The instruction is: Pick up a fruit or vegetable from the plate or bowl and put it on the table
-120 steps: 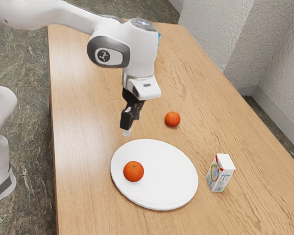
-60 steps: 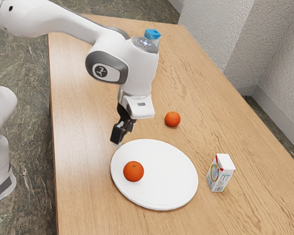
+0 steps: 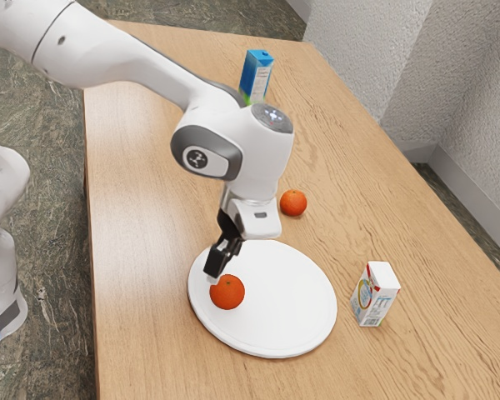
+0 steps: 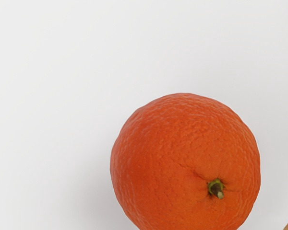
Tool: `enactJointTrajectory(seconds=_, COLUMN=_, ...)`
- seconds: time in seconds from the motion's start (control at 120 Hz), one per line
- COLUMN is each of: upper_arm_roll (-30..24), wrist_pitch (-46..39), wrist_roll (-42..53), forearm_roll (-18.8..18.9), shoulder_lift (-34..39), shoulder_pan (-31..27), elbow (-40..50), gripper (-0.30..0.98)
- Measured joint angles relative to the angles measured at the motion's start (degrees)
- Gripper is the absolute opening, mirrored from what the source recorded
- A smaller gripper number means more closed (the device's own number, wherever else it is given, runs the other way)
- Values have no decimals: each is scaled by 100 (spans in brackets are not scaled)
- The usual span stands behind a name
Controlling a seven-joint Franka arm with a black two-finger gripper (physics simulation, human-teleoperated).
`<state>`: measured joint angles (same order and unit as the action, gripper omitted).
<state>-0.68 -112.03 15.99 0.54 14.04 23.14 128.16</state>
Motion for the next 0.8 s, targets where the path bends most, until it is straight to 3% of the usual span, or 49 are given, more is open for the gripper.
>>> enactJointTrajectory(seconds=0.8, upper_arm_roll=-3, wrist_pitch=-443, wrist_roll=20, forearm_roll=-104, shoulder_lift=-617, shoulder_pan=207, elbow=-42, gripper=66)
